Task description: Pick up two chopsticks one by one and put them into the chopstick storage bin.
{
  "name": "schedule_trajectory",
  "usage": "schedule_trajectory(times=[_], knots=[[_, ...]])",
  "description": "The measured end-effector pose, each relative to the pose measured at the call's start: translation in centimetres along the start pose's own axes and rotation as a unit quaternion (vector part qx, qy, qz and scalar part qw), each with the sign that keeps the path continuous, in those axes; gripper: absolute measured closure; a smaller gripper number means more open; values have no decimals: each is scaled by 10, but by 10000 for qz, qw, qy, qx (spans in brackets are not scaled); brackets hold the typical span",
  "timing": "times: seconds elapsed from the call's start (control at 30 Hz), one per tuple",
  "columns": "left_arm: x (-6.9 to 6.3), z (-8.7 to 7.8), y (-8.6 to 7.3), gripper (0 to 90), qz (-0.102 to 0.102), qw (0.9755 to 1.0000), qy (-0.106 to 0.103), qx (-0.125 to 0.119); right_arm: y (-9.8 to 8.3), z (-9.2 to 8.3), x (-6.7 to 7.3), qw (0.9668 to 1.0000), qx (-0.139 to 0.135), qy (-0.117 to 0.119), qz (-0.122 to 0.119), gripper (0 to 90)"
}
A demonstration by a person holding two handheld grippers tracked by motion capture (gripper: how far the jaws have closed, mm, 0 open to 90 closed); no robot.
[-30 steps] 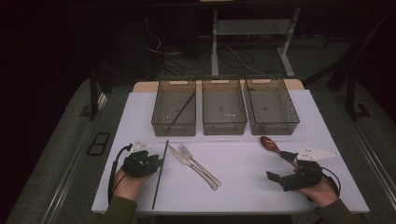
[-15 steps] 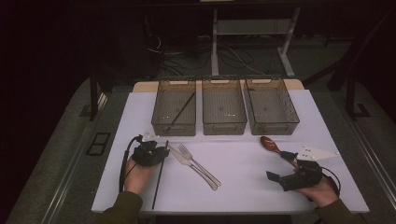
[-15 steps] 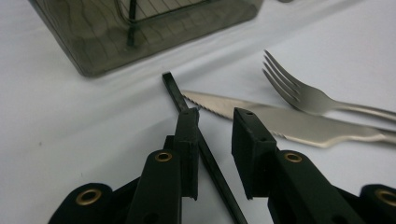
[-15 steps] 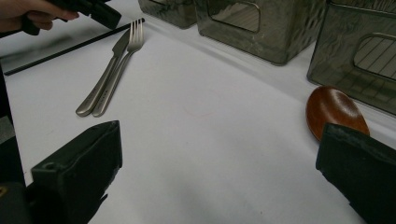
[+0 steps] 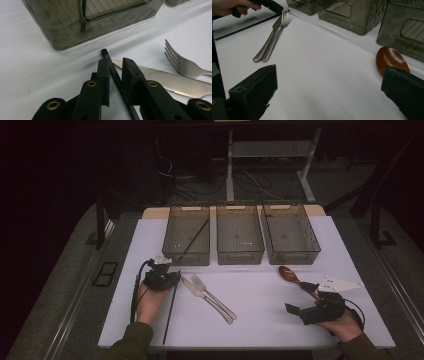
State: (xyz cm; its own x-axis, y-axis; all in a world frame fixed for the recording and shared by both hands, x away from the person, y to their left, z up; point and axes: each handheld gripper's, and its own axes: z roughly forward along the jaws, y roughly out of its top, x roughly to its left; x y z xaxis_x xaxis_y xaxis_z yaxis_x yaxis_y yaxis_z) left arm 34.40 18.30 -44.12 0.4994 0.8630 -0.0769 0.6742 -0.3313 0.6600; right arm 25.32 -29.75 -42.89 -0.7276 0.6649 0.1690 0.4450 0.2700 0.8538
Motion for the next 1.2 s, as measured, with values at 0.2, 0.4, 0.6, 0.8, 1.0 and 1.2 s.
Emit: schedule_trajectory(times=[0.2,0.4,0.6,0.8,1.0,1.2], knots=[[0,0,0,785,107,9999,52,46,0,0,0,10000,4,-1,10,7],[1,-1,0,801,169,9998,59,47,0,0,0,10000,4,-3,6,7],[5,-3,-1,826,300,9995,89,87,0,0,0,10000,1,2,3,7],[12,-5,-4,842,373,9993,-37,80,0,0,0,10000,8,6,15,7],[18,-8,-5,847,384,9990,-206,100,0,0,0,10000,7,6,18,7],[21,-13,-8,800,346,9992,-181,-3,0,0,0,10000,16,13,27,7]])
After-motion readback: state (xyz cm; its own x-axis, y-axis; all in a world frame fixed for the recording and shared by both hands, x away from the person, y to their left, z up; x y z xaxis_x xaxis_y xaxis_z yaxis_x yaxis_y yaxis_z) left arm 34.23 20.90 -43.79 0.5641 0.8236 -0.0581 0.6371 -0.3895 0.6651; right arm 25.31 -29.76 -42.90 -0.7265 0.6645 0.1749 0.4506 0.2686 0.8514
